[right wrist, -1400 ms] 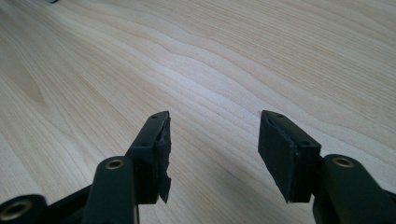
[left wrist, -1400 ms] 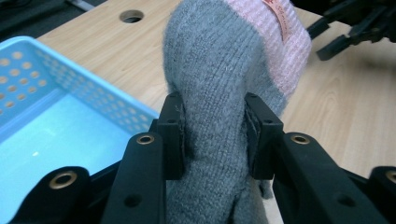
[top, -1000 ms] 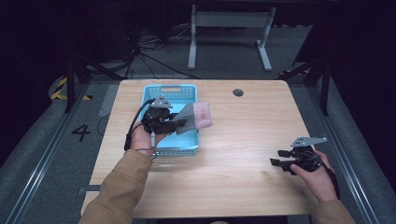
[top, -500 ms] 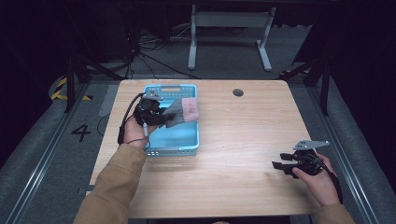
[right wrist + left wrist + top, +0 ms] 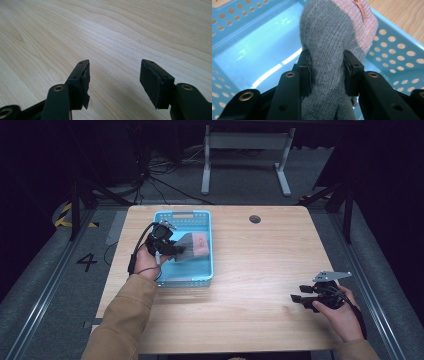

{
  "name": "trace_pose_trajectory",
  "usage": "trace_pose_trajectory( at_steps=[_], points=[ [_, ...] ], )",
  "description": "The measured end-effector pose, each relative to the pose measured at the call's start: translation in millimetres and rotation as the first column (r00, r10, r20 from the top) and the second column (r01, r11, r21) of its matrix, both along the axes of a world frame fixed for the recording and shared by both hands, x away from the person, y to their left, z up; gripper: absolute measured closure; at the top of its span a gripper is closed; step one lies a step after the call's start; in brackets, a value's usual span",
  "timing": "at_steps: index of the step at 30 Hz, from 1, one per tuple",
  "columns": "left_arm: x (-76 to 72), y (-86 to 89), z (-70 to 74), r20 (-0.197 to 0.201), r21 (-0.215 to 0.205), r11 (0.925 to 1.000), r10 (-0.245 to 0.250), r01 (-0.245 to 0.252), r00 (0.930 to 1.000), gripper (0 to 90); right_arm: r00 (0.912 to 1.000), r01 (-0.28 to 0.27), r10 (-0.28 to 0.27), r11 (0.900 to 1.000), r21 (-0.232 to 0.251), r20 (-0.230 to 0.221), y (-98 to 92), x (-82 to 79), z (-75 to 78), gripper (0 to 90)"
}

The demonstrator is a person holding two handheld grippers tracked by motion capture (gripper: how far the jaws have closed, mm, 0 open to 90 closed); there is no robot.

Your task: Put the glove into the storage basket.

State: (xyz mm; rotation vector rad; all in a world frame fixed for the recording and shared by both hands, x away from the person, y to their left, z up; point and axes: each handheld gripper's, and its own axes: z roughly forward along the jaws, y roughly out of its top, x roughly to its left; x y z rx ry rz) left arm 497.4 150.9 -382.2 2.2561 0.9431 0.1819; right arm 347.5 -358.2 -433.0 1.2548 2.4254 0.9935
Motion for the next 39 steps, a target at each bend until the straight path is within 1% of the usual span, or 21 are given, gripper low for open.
trace_pose_trajectory(
  at_steps=[3,5,7,9,11,13,18,19,22,23,25,30,32,33,35,36,38,39],
  points=[
    [3.3,-0.8,-4.4,-0.016,0.025,0.9997,0.001,-0.001,0.9999,65.2,1.0,-0.006,0.006,1.0,-0.004,0.006,1.4,0.0,0.7,42.6],
    [5.1,-3.5,-8.3,-0.027,0.054,0.9985,0.003,-0.001,0.9996,65.1,0.9993,-0.007,0.007,1.0,-0.021,0.038,3.3,-2.5,4.6,43.7],
    [7.0,-7.3,-11.9,-0.043,0.08,0.9968,0.001,0.003,0.9991,65.1,0.9975,-0.011,0.012,1.0,-0.012,0.07,5.4,-4.6,9.9,43.7],
    [8.7,-11.1,-14.4,-0.05,0.099,0.995,0.003,0.002,0.9988,65.1,0.9963,-0.013,0.013,1.0,-0.004,0.085,7.8,-6.9,14.5,43.6],
    [10.9,-13.9,-16.7,-0.061,0.109,0.994,0.0,0.006,0.9981,65.1,0.9955,-0.023,0.023,1.0,-0.005,0.092,9.2,-9.1,16.6,43.6],
    [12.9,-17.0,-19.2,-0.073,0.132,0.9912,-0.002,0.012,0.9973,65.0,0.9951,-0.025,0.026,1.0,-0.01,0.095,9.4,-10.7,17.1,43.5],
    [19.2,-20.0,-21.9,-0.095,0.16,0.9871,0.007,0.008,0.9955,64.8,0.9954,-0.015,0.016,1.0,-0.011,0.095,7.7,-12.8,17.1,43.4],
    [20.6,-21.0,-22.5,-0.098,0.169,0.9856,0.009,0.007,0.9952,64.8,0.9954,-0.016,0.017,1.0,-0.01,0.095,7.3,-13.4,16.9,43.3],
    [25.3,-25.3,-26.4,-0.097,0.211,0.9775,0.009,0.011,0.9952,64.6,0.9954,-0.009,0.01,1.0,-0.011,0.095,5.7,-15.3,17.1,43.2],
    [27.1,-26.2,-28.0,-0.102,0.221,0.9753,0.012,0.011,0.9948,64.5,0.9954,-0.006,0.007,1.0,-0.011,0.096,5.3,-15.8,17.1,43.2],
    [30.4,-28.2,-32.0,-0.111,0.23,0.9732,0.018,0.008,0.9937,64.4,0.9955,-0.005,0.006,1.0,-0.011,0.094,4.5,-16.4,16.8,42.9],
    [32.8,-31.9,-34.6,-0.094,0.249,0.9684,0.02,0.004,0.9954,63.6,0.9956,-0.008,0.009,1.0,-0.008,0.093,3.6,-16.3,16.8,42.7],
    [32.5,-33.0,-35.0,-0.085,0.259,0.9659,0.031,-0.008,0.9959,61.6,0.9956,-0.008,0.008,1.0,-0.007,0.094,4.4,-15.8,16.9,42.6],
    [32.5,-33.2,-35.2,-0.078,0.266,0.9639,0.039,-0.017,0.9962,59.3,0.9957,-0.011,0.012,1.0,-0.007,0.092,4.9,-15.4,16.9,42.6],
    [32.3,-34.7,-36.0,-0.064,0.291,0.9557,0.064,-0.043,0.9959,49.4,0.9958,-0.016,0.016,1.0,-0.006,0.09,6.1,-14.4,16.2,42.8],
    [31.9,-34.9,-35.6,-0.053,0.298,0.9534,0.065,-0.046,0.9965,44.5,0.9957,-0.018,0.019,1.0,-0.008,0.091,6.7,-14.0,16.1,42.8],
    [31.6,-34.0,-33.7,-0.041,0.285,0.9571,0.066,-0.052,0.997,42.0,0.9957,-0.02,0.02,1.0,-0.007,0.09,7.8,-13.7,16.2,42.8],
    [31.4,-34.0,-33.4,-0.03,0.277,0.9589,0.071,-0.06,0.997,39.0,0.9957,-0.02,0.021,1.0,-0.007,0.09,8.1,-13.9,16.2,42.8]
  ],
)
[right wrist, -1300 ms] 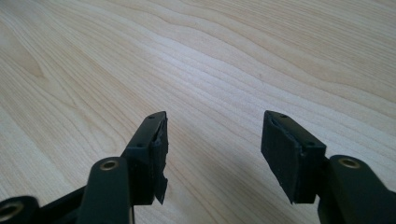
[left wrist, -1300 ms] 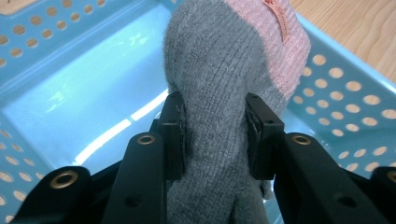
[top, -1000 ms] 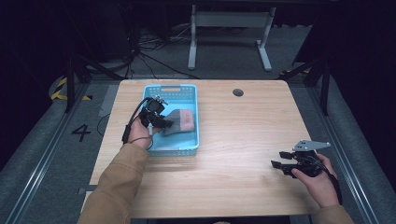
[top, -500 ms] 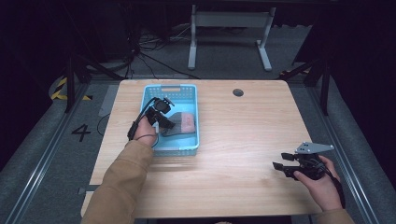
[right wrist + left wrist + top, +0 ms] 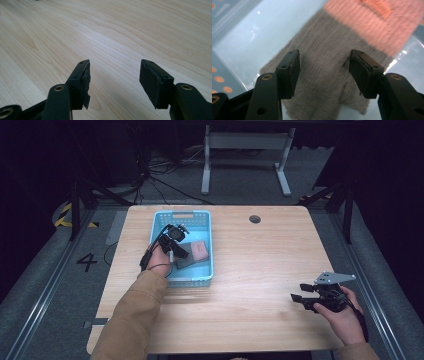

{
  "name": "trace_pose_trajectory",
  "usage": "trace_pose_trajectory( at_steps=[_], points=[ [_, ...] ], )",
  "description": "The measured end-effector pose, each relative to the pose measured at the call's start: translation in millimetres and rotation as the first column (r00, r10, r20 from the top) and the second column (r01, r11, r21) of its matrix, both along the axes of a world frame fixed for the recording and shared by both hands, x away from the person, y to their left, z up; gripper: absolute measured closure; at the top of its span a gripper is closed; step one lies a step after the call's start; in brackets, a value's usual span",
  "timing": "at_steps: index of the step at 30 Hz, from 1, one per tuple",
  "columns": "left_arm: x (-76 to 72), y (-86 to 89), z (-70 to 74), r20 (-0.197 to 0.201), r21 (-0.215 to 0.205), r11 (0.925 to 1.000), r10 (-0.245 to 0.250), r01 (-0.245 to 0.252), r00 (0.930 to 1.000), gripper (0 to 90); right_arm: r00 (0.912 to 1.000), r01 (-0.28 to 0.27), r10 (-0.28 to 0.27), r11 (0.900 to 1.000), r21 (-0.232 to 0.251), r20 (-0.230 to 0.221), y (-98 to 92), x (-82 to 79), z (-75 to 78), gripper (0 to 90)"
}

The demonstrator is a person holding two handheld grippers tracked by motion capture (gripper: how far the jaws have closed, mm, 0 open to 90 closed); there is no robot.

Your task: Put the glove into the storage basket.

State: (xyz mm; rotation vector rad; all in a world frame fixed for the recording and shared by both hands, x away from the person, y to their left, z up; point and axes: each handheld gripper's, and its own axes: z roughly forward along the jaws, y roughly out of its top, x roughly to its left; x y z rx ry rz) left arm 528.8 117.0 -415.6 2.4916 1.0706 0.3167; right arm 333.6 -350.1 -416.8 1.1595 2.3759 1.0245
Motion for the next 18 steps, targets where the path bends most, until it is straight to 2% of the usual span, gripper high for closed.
trace_pose_trajectory(
  at_steps=[1,3,9,14,16,18],
  points=[
    [-0.2,0.5,0.9,0.001,-0.013,0.9999,-0.006,0.006,1.0,37.0,1.0,-0.001,0.001,1.0,-0.001,0.0,0.1,-0.1,-0.1,42.8],
    [-2.1,1.4,4.0,0.026,-0.016,0.9998,-0.013,0.013,0.9996,36.7,1.0,-0.001,0.001,1.0,-0.002,-0.001,-0.5,-0.3,-0.2,42.8],
    [-15.1,5.7,22.1,0.084,-0.093,0.9947,-0.036,0.044,0.9958,36.0,1.0,0.001,-0.001,1.0,0.0,-0.004,-1.1,2.7,-0.9,42.4],
    [-35.6,4.3,37.9,0.131,-0.164,0.9815,-0.078,0.099,0.9883,36.7,0.9998,-0.018,0.018,1.0,0.005,-0.008,4.3,10.6,-1.4,42.2],
    [-46.3,3.9,45.5,0.152,-0.189,0.9745,-0.093,0.121,0.9839,37.1,0.9997,-0.026,0.026,1.0,0.005,-0.005,7.4,15.2,-1.4,42.1],
    [-57.6,3.4,52.5,0.171,-0.22,0.9643,-0.11,0.147,0.9791,37.1,0.9991,-0.042,0.042,0.999,0.005,-0.008,11.0,20.1,-2.0,42.1]
  ],
)
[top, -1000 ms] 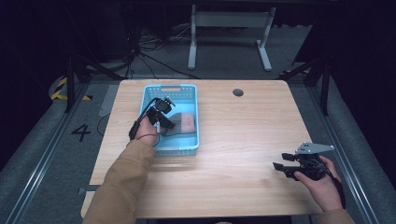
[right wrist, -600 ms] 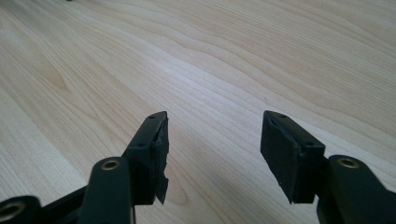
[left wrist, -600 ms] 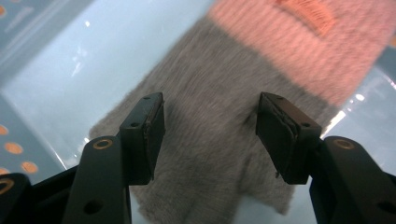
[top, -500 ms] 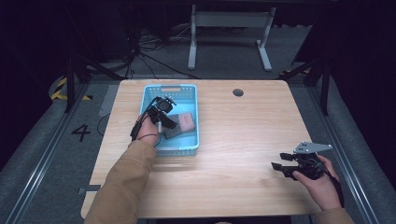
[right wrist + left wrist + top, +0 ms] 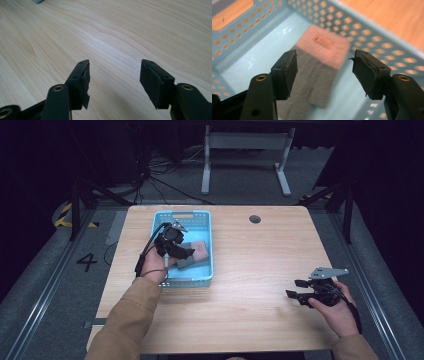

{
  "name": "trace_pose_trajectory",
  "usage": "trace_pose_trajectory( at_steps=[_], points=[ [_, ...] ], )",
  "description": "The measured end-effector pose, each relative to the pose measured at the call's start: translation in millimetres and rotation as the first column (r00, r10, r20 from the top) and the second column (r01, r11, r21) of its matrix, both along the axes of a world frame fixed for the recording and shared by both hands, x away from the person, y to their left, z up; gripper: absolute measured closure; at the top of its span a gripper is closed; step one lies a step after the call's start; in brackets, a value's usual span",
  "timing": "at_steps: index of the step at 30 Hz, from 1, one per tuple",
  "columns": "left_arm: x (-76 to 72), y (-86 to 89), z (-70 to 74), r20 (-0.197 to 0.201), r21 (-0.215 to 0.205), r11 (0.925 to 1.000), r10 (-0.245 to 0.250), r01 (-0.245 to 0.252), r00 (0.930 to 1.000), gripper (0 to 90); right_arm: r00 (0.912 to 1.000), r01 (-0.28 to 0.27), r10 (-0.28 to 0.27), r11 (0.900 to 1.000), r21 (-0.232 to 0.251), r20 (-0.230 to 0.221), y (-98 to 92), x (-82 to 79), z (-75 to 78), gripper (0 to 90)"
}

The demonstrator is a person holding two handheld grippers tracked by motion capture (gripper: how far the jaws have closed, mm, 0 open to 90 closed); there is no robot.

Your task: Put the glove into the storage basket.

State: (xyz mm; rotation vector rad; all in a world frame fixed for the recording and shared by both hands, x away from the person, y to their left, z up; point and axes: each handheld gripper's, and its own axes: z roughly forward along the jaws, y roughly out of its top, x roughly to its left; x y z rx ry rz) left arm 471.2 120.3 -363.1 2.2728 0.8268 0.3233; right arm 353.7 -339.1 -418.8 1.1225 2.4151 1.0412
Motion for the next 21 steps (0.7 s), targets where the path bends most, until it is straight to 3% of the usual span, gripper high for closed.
trace_pose_trajectory(
  at_steps=[3,7,11,16,21],
  points=[
    [-16.5,-0.4,9.3,-0.004,-0.041,0.9983,-0.041,0.041,0.9992,37.0,0.9999,-0.015,0.015,1.0,0.0,-0.005,6.2,6.6,-1.7,42.1],
    [-40.1,-1.5,19.1,0.022,-0.087,0.9919,-0.091,0.093,0.9956,37.1,0.9994,-0.035,0.035,0.999,-0.002,-0.009,12.5,13.7,-2.8,42.0],
    [-62.4,-4.0,22.8,0.03,-0.104,0.9839,-0.143,0.145,0.9893,37.9,0.9989,-0.043,0.043,0.999,-0.002,-0.016,15.8,18.5,-3.8,41.9],
    [-87.2,-4.5,20.7,0.043,-0.128,0.9735,-0.185,0.189,0.9818,38.2,0.9986,-0.047,0.047,0.999,-0.002,-0.022,16.3,22.5,-7.5,41.0],
    [-105.6,-5.0,8.3,0.041,-0.145,0.968,-0.201,0.205,0.9787,38.2,0.9984,-0.048,0.048,0.999,-0.003,-0.028,14.9,23.5,-10.6,40.7]
  ],
)
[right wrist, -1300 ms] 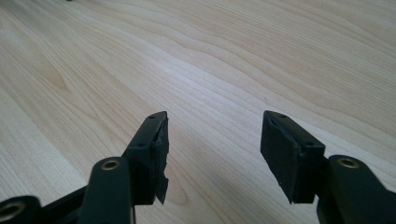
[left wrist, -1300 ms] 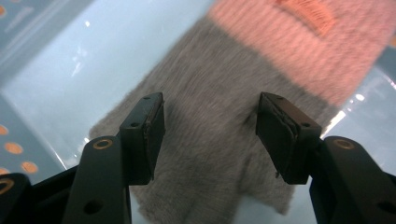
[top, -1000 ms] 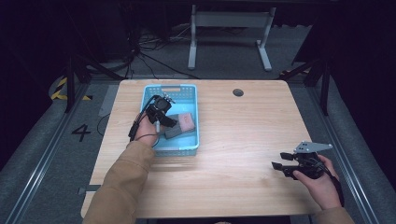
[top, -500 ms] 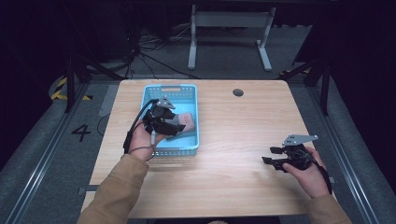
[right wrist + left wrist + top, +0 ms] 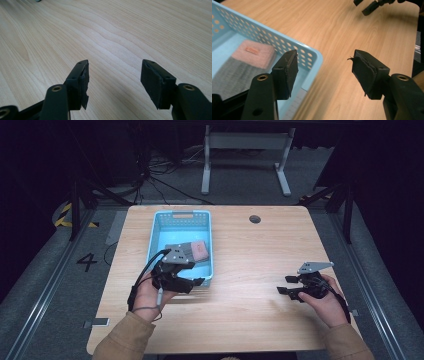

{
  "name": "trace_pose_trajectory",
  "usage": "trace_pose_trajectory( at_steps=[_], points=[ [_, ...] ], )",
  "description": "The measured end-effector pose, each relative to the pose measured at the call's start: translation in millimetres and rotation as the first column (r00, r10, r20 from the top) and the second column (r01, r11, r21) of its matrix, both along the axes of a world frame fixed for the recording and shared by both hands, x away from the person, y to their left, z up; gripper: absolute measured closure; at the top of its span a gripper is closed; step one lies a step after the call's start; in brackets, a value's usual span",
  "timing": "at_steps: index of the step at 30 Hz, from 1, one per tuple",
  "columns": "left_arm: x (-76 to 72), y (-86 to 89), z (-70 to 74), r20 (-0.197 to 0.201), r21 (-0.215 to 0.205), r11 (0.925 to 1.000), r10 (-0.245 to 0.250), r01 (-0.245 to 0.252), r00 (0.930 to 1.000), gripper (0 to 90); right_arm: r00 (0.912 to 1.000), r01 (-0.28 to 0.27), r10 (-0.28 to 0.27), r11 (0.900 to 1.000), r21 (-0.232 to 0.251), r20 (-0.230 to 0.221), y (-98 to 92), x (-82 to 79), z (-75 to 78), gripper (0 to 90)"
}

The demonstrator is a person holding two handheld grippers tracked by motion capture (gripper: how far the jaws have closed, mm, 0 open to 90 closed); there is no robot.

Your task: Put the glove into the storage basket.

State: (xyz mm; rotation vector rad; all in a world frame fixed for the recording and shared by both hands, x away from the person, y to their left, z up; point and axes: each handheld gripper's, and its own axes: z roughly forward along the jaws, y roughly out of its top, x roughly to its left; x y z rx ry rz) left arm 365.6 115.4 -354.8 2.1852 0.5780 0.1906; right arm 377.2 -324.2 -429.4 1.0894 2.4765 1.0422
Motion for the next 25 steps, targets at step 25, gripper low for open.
trace_pose_trajectory(
  at_steps=[25],
  points=[
    [-16.0,3.1,-84.4,-0.123,-0.008,0.9989,0.045,-0.047,0.9914,43.0,0.9998,0.021,-0.02,0.999,-0.029,0.006,-8.3,1.3,-13.8,39.1]
  ],
)
